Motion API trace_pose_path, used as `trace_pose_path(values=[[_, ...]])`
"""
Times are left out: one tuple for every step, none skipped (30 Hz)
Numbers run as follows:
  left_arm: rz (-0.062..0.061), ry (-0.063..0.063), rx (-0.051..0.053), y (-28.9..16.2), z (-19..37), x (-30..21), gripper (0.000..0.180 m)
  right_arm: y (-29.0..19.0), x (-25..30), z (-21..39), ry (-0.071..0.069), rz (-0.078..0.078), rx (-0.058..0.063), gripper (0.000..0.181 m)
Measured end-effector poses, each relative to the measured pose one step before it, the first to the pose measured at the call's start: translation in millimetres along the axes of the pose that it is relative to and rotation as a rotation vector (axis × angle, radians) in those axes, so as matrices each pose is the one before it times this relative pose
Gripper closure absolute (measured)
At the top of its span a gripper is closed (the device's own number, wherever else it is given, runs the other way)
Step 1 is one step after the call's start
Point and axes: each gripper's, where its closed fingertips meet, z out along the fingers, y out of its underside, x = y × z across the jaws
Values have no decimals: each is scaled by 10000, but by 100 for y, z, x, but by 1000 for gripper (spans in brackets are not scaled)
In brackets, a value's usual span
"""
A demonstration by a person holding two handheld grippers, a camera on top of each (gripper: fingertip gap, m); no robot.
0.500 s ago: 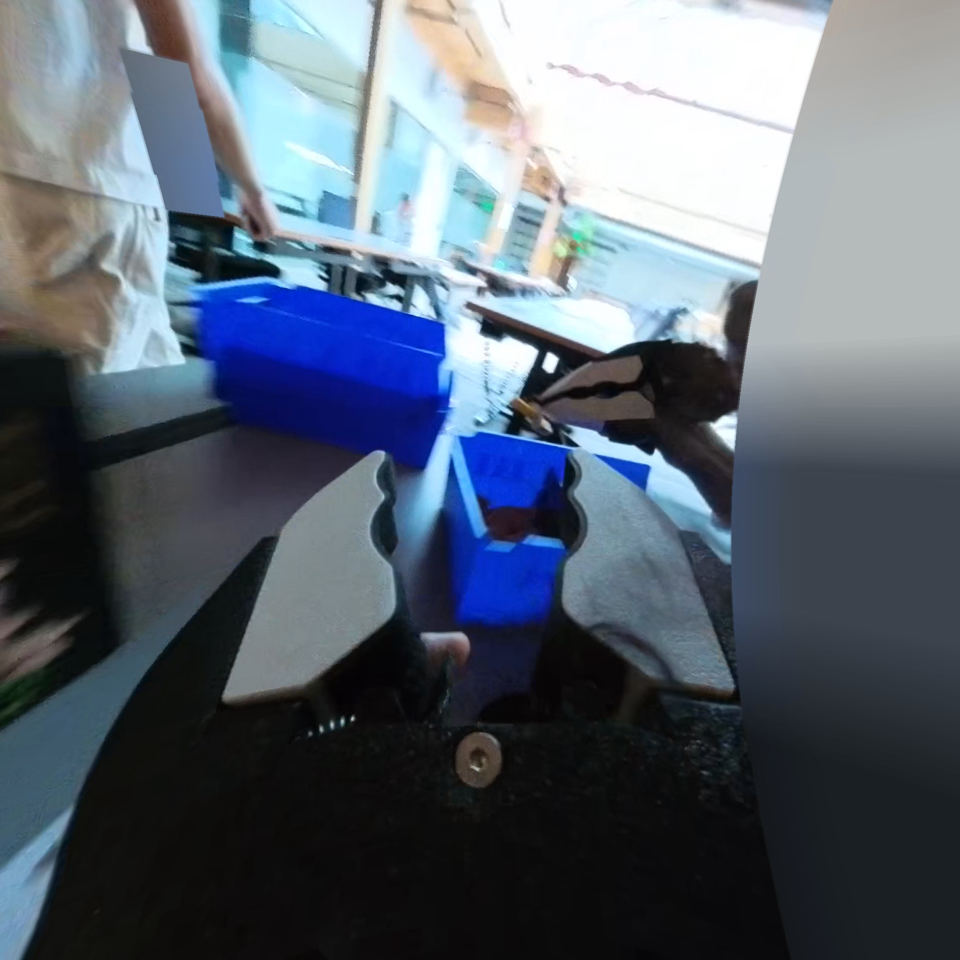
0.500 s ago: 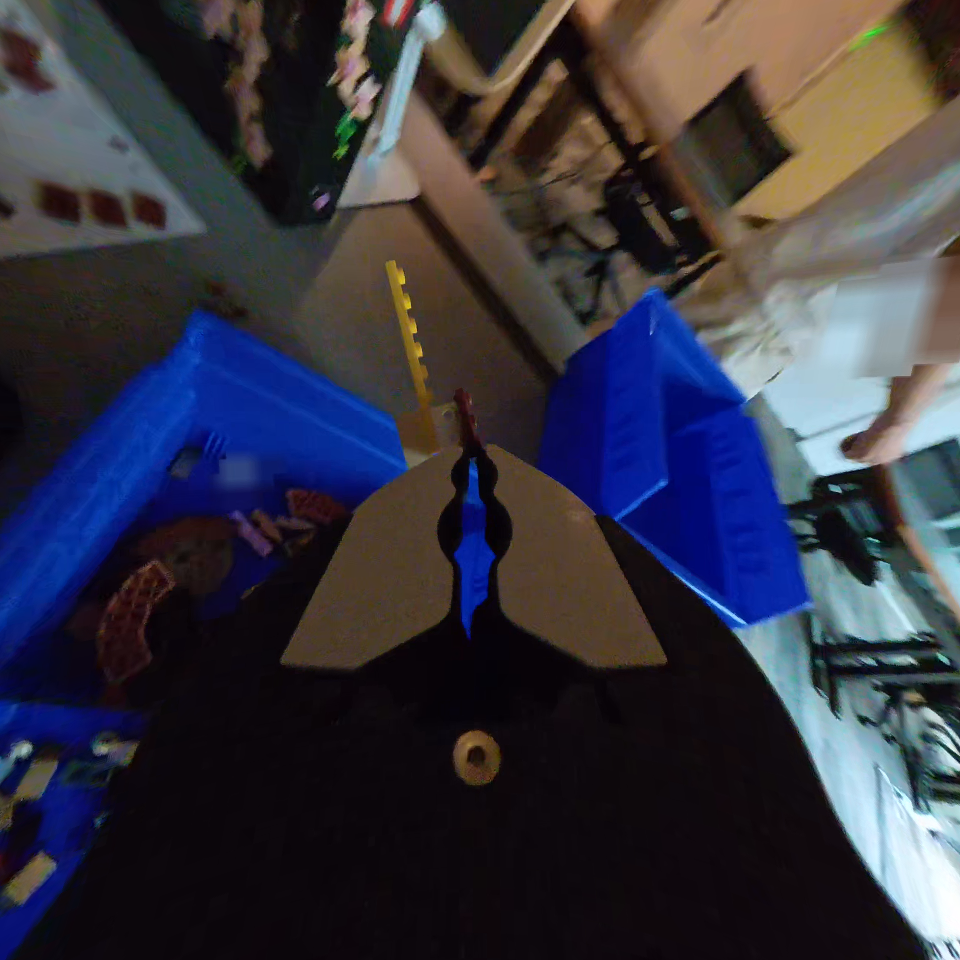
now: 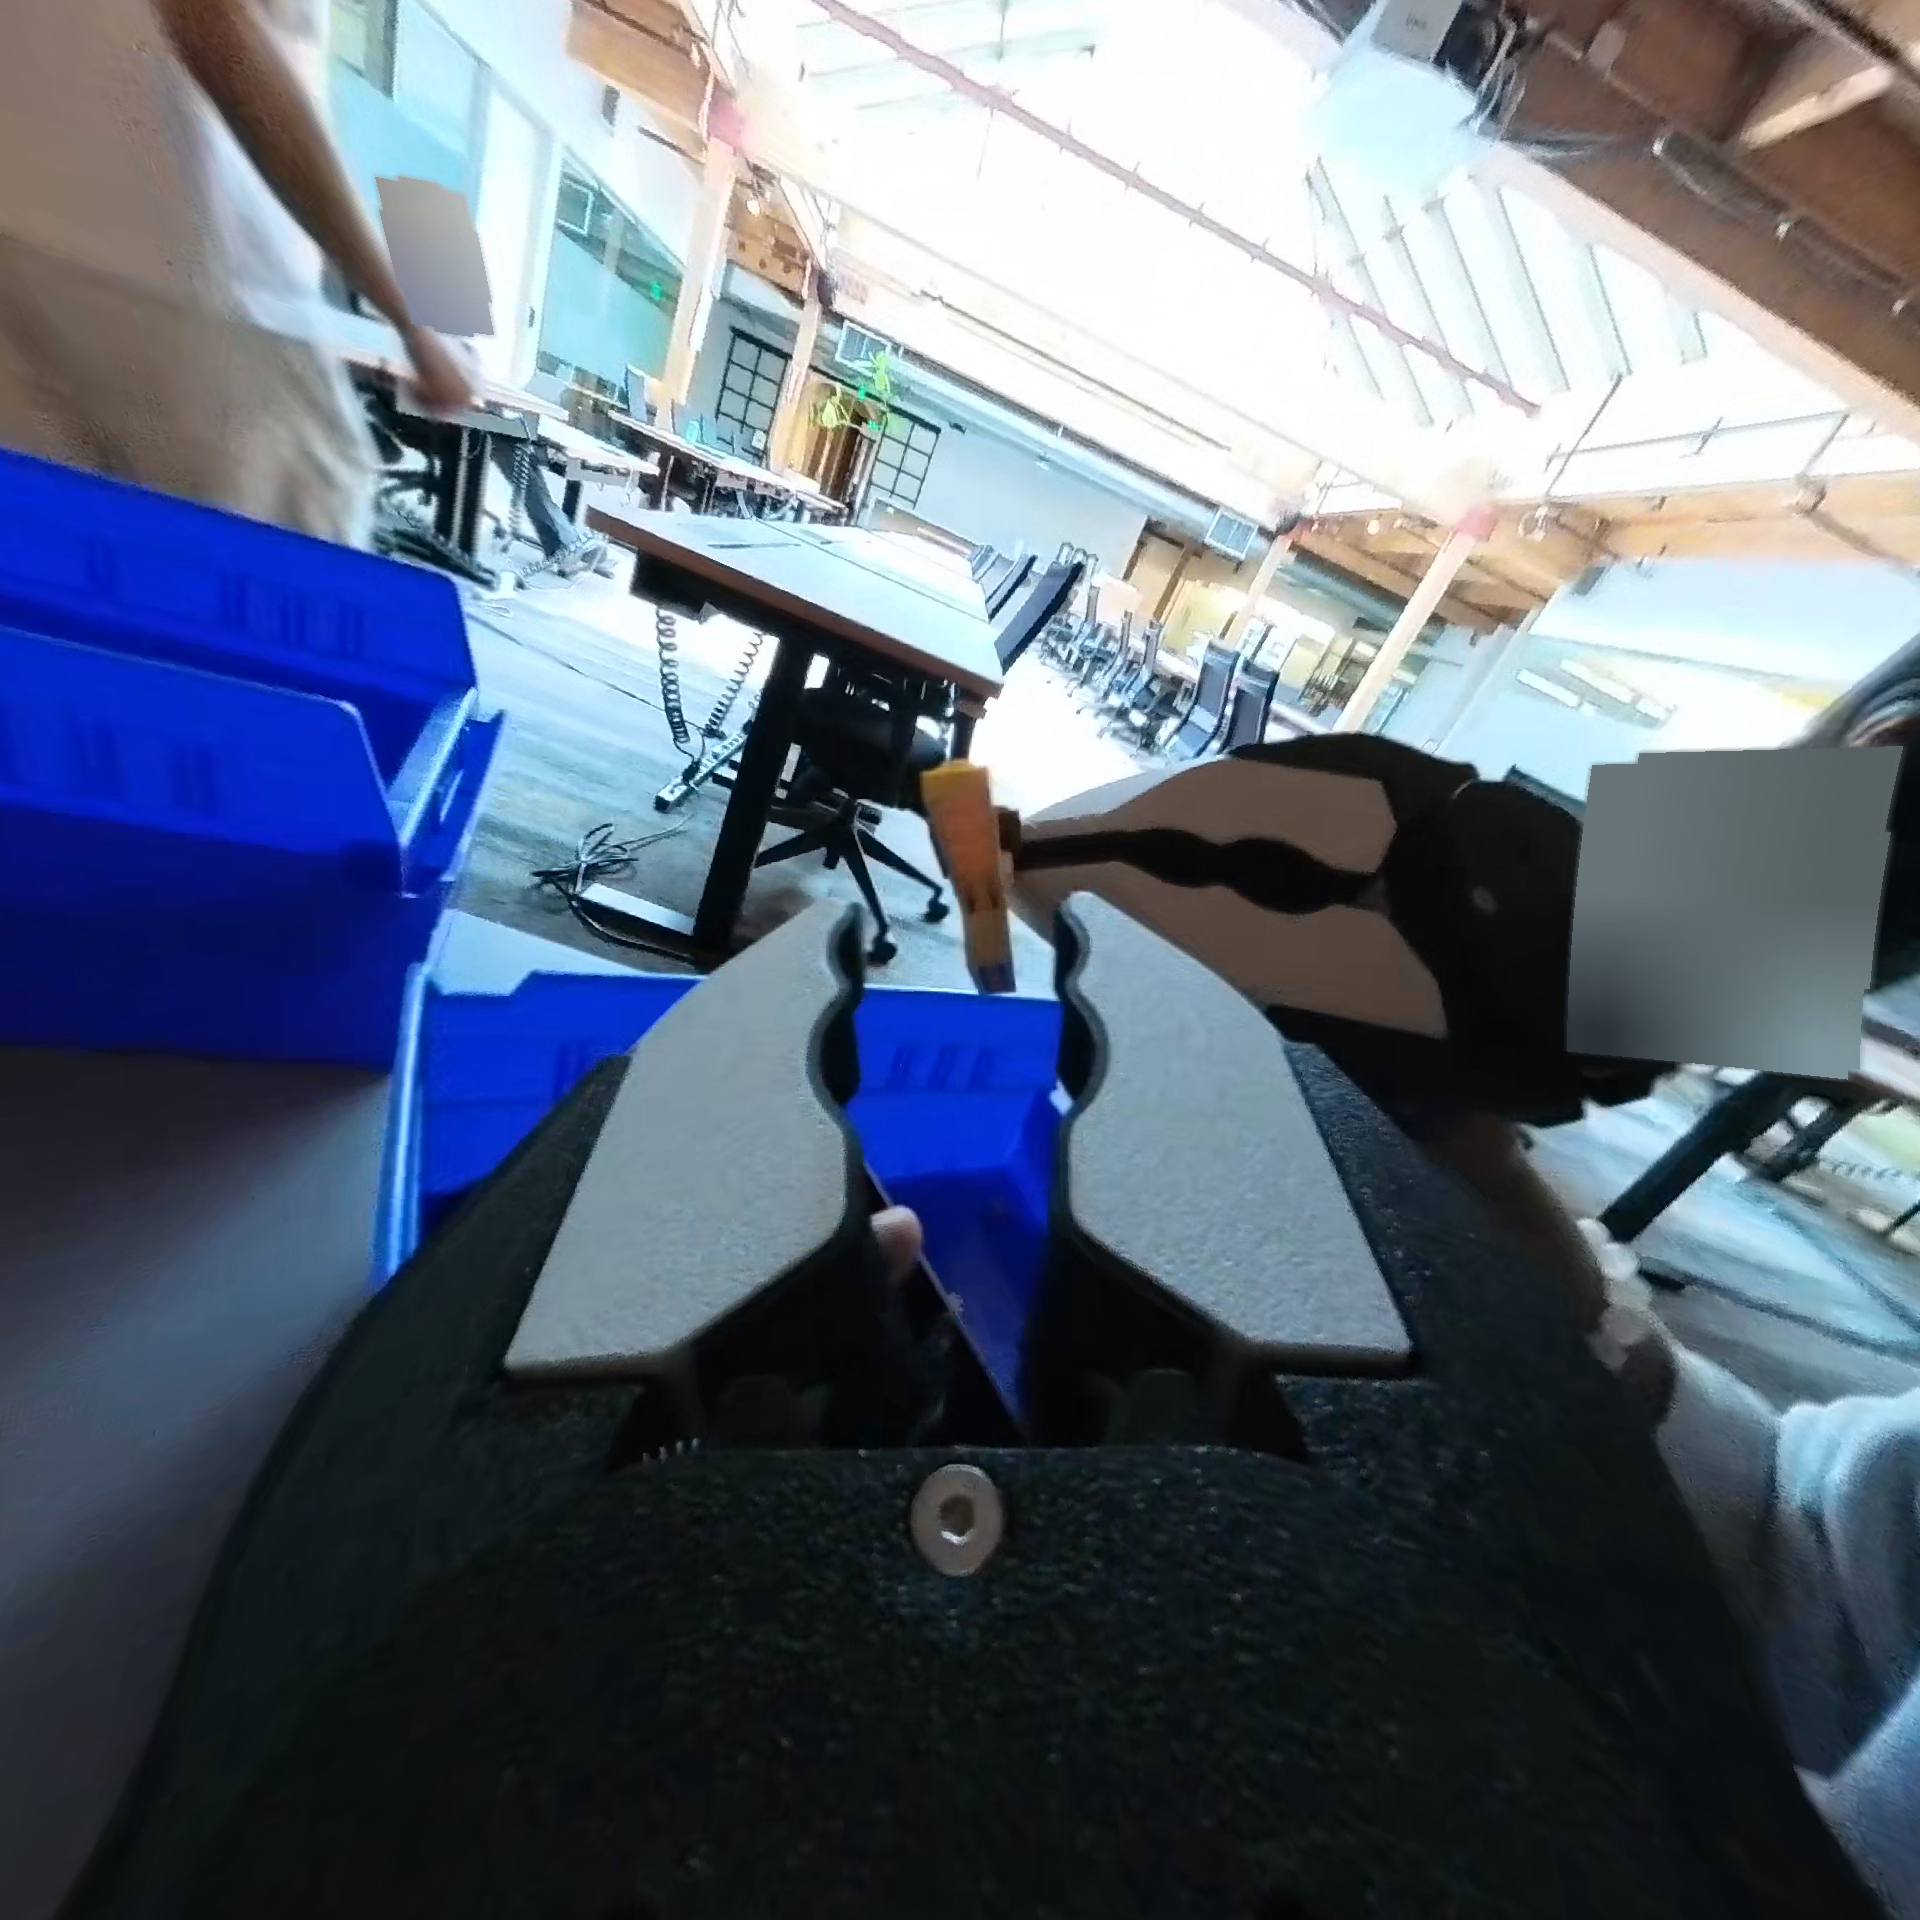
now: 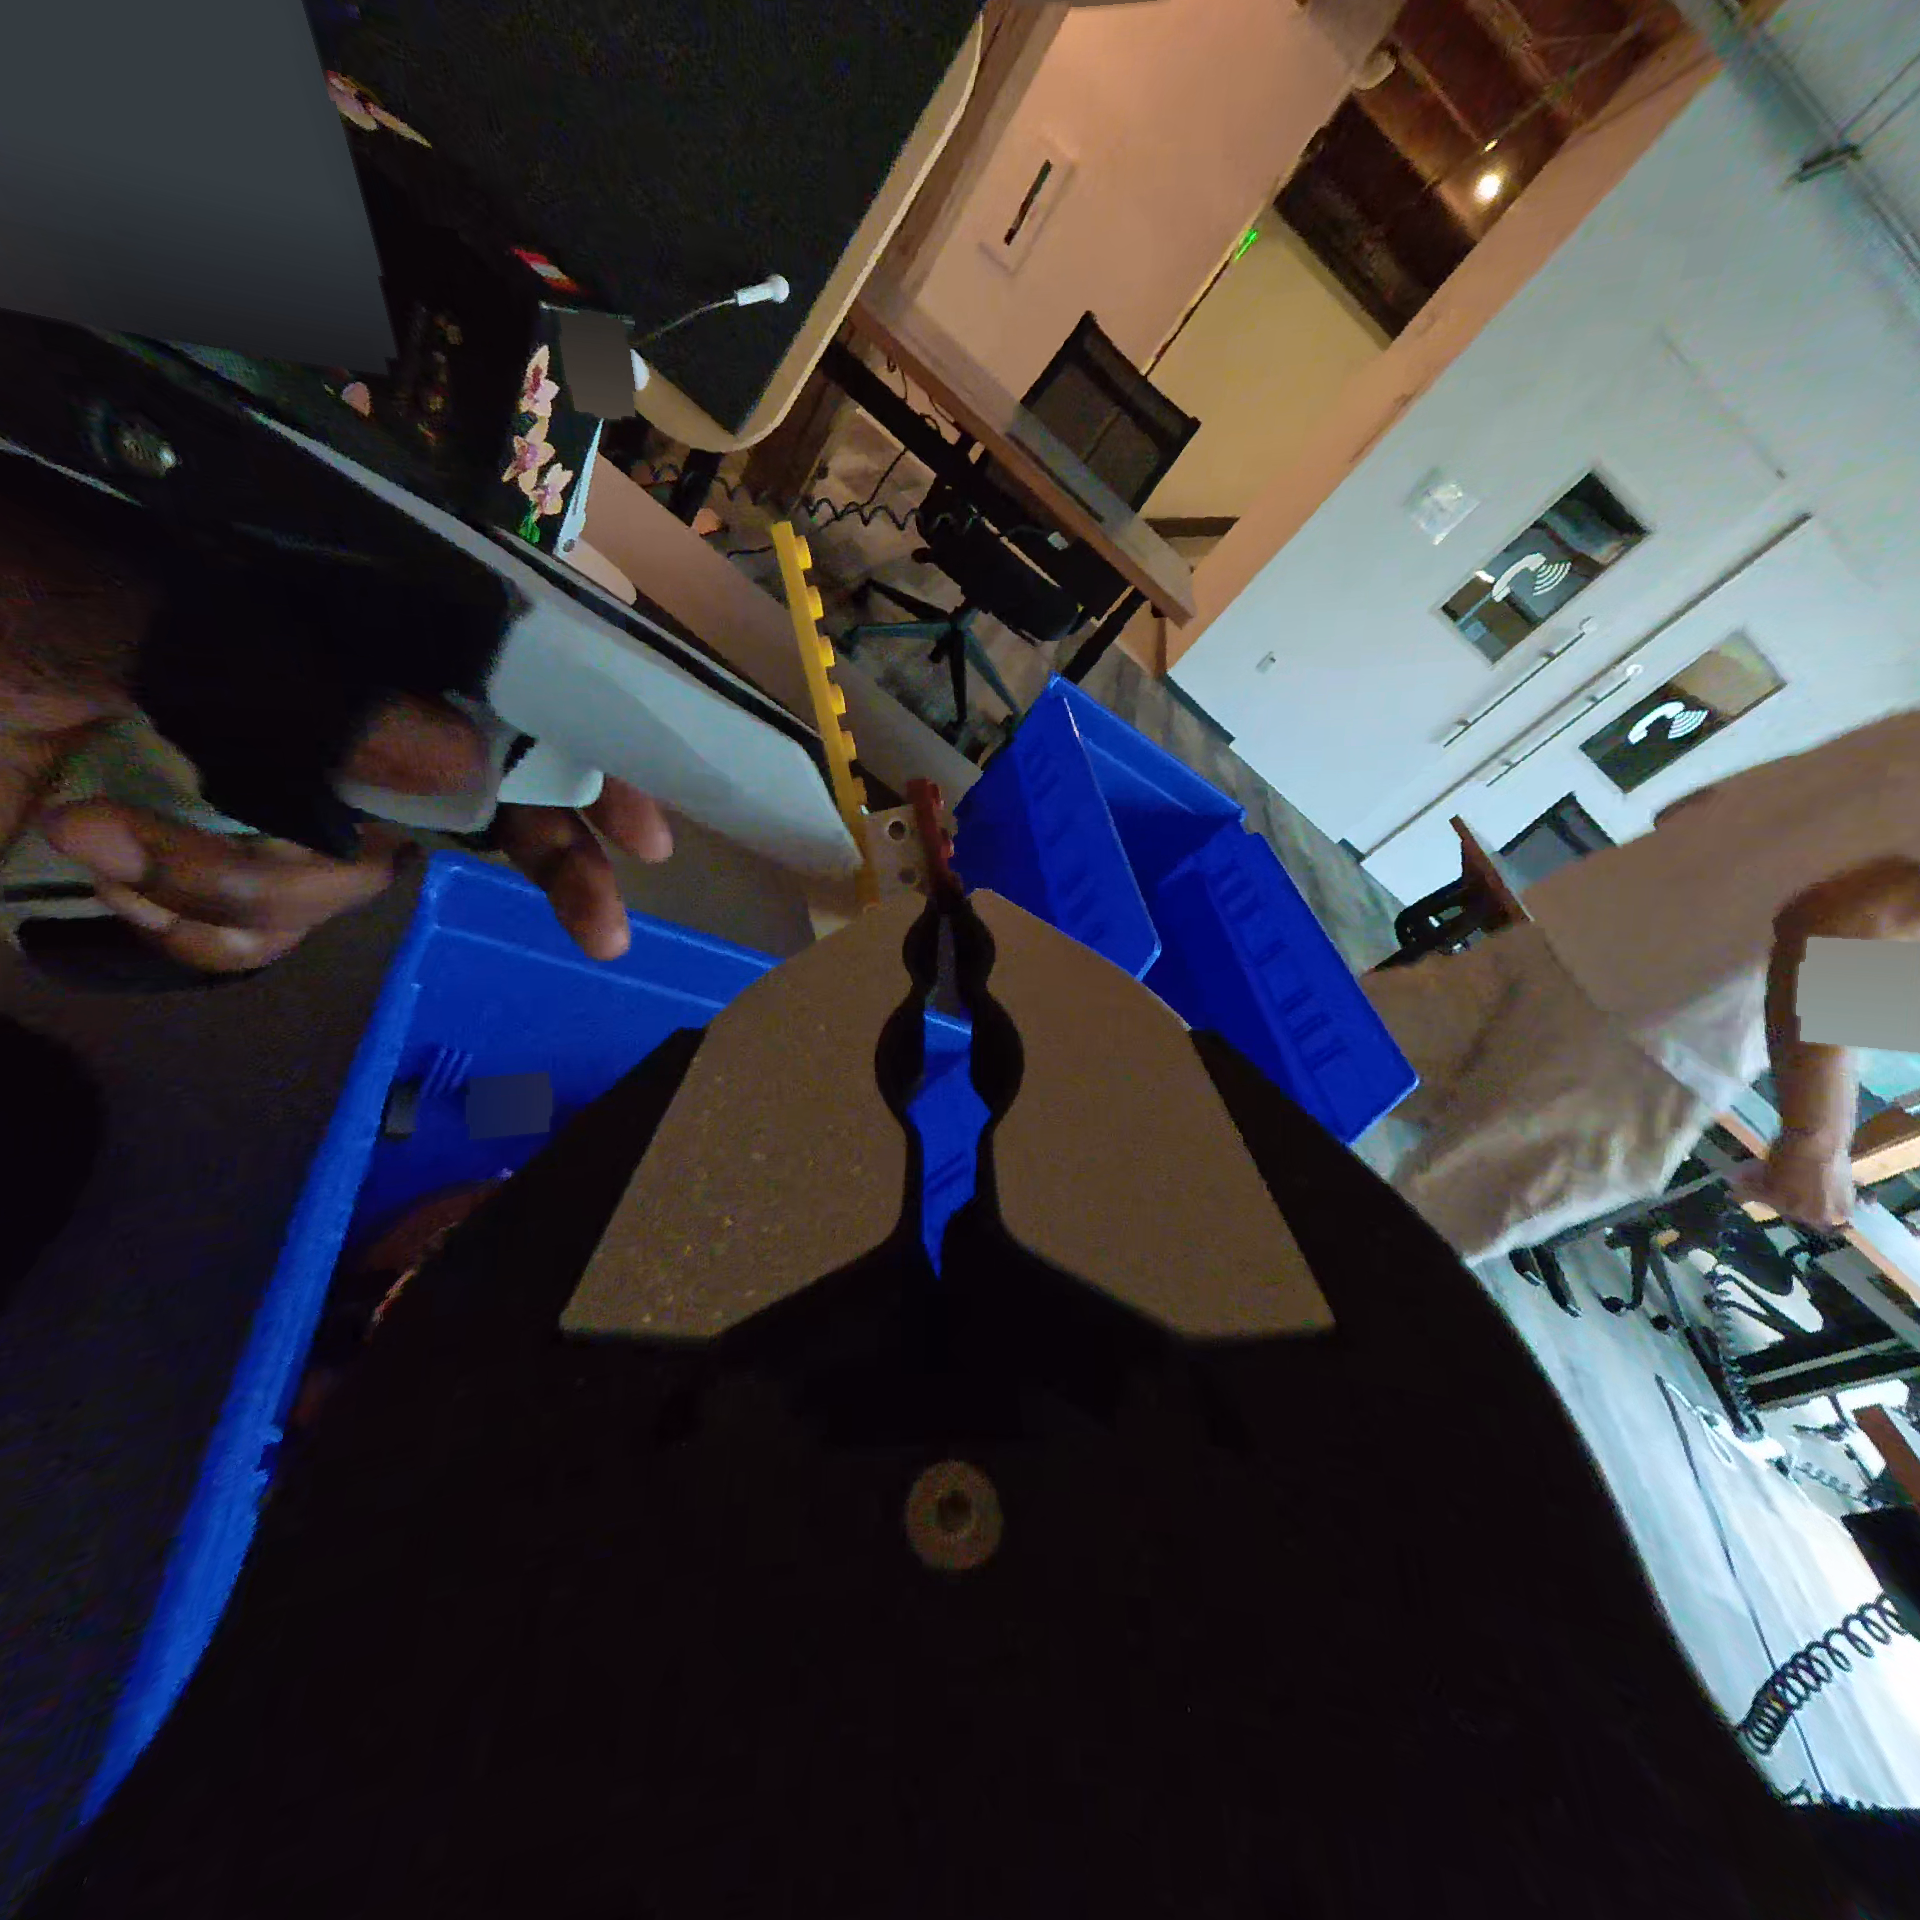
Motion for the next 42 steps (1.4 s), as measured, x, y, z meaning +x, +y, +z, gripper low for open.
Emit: trace_pose_path(values=[[172,-31,-95,215,182,57,149,-94,-51,35,-8,-31,15,179],[129,-93,-14,99,156,-10,153,-46,-33,-24,-1,-28,-11,179],[91,-38,98,-70,-54,-42,158,-30,-65,41,-42,-39,-5,179],[37,-4,147,-158,-100,-34,162,31,-151,-9,-78,-12,-8,179],[3,87,115,-138,-131,32,166,67,-211,-26,-76,-21,-28,179],[-1,158,-53,154,-5,221,171,71,-170,19,-19,-24,-6,179],[19,-39,-67,177,-75,-69,173,148,-115,-84,-31,-8,-34,179],[135,4,0,213,-156,55,173,84,-218,-3,-91,31,-13,179],[75,83,19,118,-218,21,173,27,-225,-19,-118,31,35,179],[-105,144,8,108,-204,21,173,12,-222,-50,-145,-2,52,179],[-248,199,-23,228,-349,122,173,4,-278,-121,-171,-54,58,179],[-207,164,-48,158,-134,19,173,24,-300,143,-213,-48,47,179],[-109,118,-43,150,-115,56,173,32,-196,17,-218,7,61,178],[-47,83,-27,101,-105,34,173,-26,-127,183,-158,-7,110,178],[-34,58,-42,85,-62,23,173,-18,-182,211,-100,-116,131,177],[-63,96,-47,88,-35,77,173,53,-194,136,-33,-220,92,177],[-76,109,-59,112,-32,94,173,-27,-1,-89,24,-196,60,175],[-67,97,-38,77,-71,70,173,-49,-68,-82,-41,-171,43,175],[-80,83,-41,75,-28,63,173,-6,-54,-52,-32,-121,12,175],[-97,83,-40,95,-38,27,173,2,-31,-11,-45,-90,-4,174],[-133,101,-42,98,-8,20,173,2,-77,-29,-75,-121,2,176],[-123,101,-40,98,-2,49,173,10,-75,-9,-65,-181,-5,176],[-107,94,-54,114,15,41,173,4,-41,26,-41,-221,-32,177],[-69,88,-58,117,9,-18,173,70,-84,-66,-7,-201,-73,177],[-19,104,-57,235,-10,-153,173,39,-91,-80,-18,-98,-75,178],[-45,109,-67,103,-24,14,173,56,-138,-33,-41,-53,-51,178],[-40,81,-45,108,15,-30,172,104,-127,-13,-56,-20,-36,178],[-26,7,-20,139,47,-101,170,97,-66,-18,-45,-13,-19,178],[-3,-51,18,162,65,-159,167,183,-71,-51,-62,10,-85,178],[58,-21,17,222,73,-67,169,128,-26,28,-30,34,-66,179],[92,-128,76,141,-1,-137,170,71,-26,-14,-23,63,-29,180],[108,-108,-62,243,22,-33,170,65,-135,-18,-116,229,-54,180],[128,-73,-113,152,-5,-1,170,146,-105,-11,-133,320,-47,180],[137,5,-129,94,-21,98,171,21,-78,-75,-69,233,64,179],[122,26,-209,132,-2,78,171,33,-91,-88,-49,134,41,180],[128,18,-242,202,67,43,171,61,-104,-70,-49,98,-37,180],[164,-7,-258,144,8,26,171,64,-79,-58,-40,102,-44,180],[227,-69,-304,172,6,-22,171,140,-16,-87,-84,168,-70,180],[217,-128,-284,159,5,-84,171,120,19,13,-53,147,-68,180],[167,-156,-302,174,51,-69,171,98,-25,65,31,71,-80,180],[246,80,-998,1374,300,390,171,185,1203,-67,887,59,-88,180],[549,-454,-1045,1916,597,-178,171,69,1709,-454,947,-248,-34,180]])
